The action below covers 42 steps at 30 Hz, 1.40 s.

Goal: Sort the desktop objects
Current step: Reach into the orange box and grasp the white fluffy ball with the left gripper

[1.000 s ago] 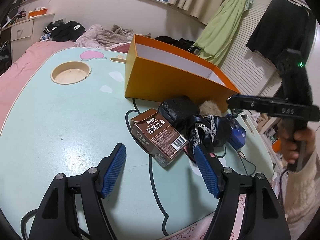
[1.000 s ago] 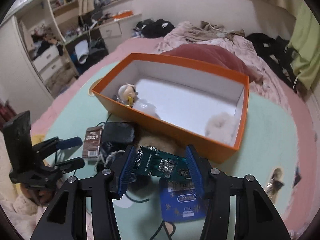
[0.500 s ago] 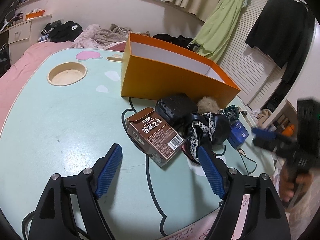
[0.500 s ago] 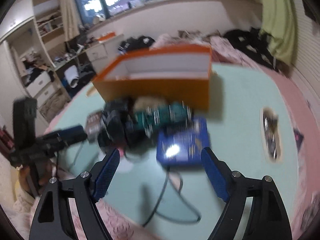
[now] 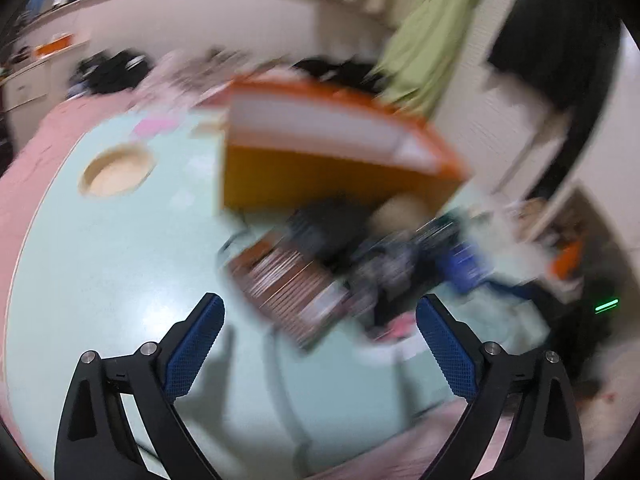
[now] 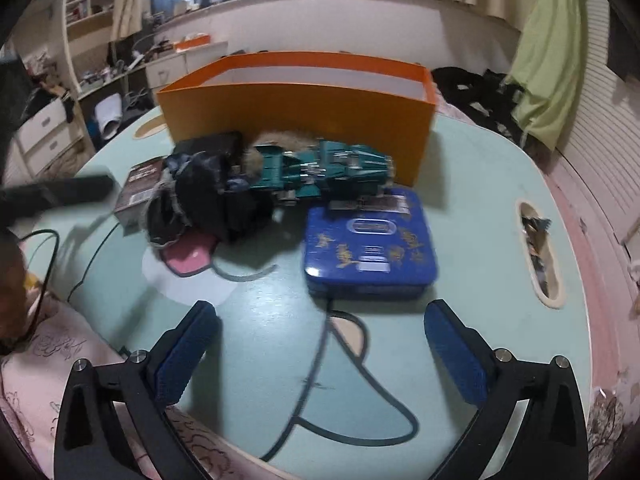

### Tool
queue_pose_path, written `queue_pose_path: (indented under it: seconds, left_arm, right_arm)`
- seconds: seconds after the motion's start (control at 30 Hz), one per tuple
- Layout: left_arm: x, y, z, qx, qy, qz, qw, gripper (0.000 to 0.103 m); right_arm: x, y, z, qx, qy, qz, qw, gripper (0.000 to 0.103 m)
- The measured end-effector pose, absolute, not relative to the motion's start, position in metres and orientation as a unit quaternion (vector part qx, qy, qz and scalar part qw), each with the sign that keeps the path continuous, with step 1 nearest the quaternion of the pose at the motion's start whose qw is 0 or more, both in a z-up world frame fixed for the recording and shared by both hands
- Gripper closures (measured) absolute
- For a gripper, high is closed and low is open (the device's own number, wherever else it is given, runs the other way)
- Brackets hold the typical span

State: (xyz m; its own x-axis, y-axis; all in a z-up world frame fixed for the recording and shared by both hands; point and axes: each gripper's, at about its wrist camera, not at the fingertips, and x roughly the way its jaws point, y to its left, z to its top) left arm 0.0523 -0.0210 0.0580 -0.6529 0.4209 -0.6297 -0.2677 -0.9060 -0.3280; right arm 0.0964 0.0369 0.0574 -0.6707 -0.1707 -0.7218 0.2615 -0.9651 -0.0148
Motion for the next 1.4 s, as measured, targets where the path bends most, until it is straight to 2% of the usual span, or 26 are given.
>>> queue_pose_path:
  seconds: [0.13, 0.17, 0.2, 0.27, 0.33, 0.43, 0.47, 0.5, 0.6, 0.8, 0.83, 0.9, 0.93, 1.03, 1.17, 1.27, 1.4]
  left_arm:
    - [0.030, 0.005, 0.113, -0.342, -0.063, 0.912, 0.217, 0.007]
    - [0.018, 0.014, 0.123, -0.350, -0.055, 0.908, 0.224, 0.010]
    - [0.002, 0.023, 0.131, -0.366, -0.052, 0.898, 0.239, 0.015]
    - [-0.029, 0.038, 0.136, -0.404, -0.054, 0.875, 0.262, 0.041]
    - [-0.066, 0.056, 0.130, -0.452, -0.059, 0.846, 0.277, 0.052]
    - [-0.116, 0.078, 0.105, -0.510, -0.060, 0.814, 0.271, 0.055]
    - [-0.126, 0.085, 0.095, -0.525, -0.065, 0.805, 0.269, 0.064]
    - [-0.137, 0.090, 0.084, -0.545, -0.076, 0.791, 0.269, 0.068]
    - [-0.157, 0.099, 0.057, -0.583, -0.114, 0.754, 0.280, 0.070]
    - [-0.165, 0.114, 0.036, -0.594, -0.110, 0.747, 0.277, 0.071]
    - [-0.166, 0.114, 0.036, -0.595, -0.109, 0.747, 0.277, 0.081]
    - [-0.165, 0.110, 0.036, -0.591, -0.104, 0.751, 0.277, 0.085]
    - [-0.163, 0.106, 0.038, -0.583, -0.109, 0.755, 0.279, 0.090]
    - [-0.159, 0.089, 0.049, -0.557, -0.114, 0.777, 0.270, 0.090]
    - [-0.133, 0.062, 0.086, -0.503, -0.150, 0.794, 0.306, 0.090]
    - [-0.097, 0.045, 0.113, -0.465, -0.128, 0.819, 0.311, 0.090]
    - [-0.048, 0.023, 0.122, -0.431, -0.090, 0.859, 0.262, 0.089]
  right_arm:
    - [0.092, 0.046, 0.058, 0.387, 0.045, -0.916, 0.097, 0.000]
    - [0.092, 0.046, 0.057, 0.386, 0.046, -0.916, 0.098, 0.000]
    - [0.093, 0.046, 0.057, 0.385, 0.046, -0.916, 0.098, 0.000]
    - [0.093, 0.046, 0.056, 0.385, 0.047, -0.916, 0.100, 0.000]
    - [0.093, 0.047, 0.057, 0.385, 0.047, -0.916, 0.100, 0.000]
    - [0.093, 0.047, 0.056, 0.385, 0.046, -0.916, 0.101, 0.000]
    - [0.093, 0.046, 0.056, 0.385, 0.046, -0.916, 0.101, 0.000]
    - [0.093, 0.046, 0.057, 0.384, 0.045, -0.916, 0.101, 0.000]
    - [0.097, 0.043, 0.057, 0.384, 0.044, -0.917, 0.101, 0.000]
    - [0.097, 0.043, 0.057, 0.385, 0.043, -0.917, 0.101, 0.000]
    - [0.098, 0.043, 0.057, 0.385, 0.042, -0.916, 0.102, 0.000]
    - [0.098, 0.043, 0.057, 0.385, 0.042, -0.916, 0.102, 0.000]
    - [0.098, 0.043, 0.056, 0.384, 0.043, -0.917, 0.101, 0.000]
    - [0.098, 0.044, 0.056, 0.384, 0.043, -0.917, 0.101, 0.000]
    - [0.099, 0.044, 0.056, 0.384, 0.043, -0.917, 0.102, 0.000]
    - [0.099, 0.045, 0.056, 0.384, 0.043, -0.917, 0.102, 0.000]
    - [0.100, 0.047, 0.058, 0.382, 0.043, -0.918, 0.102, 0.000]
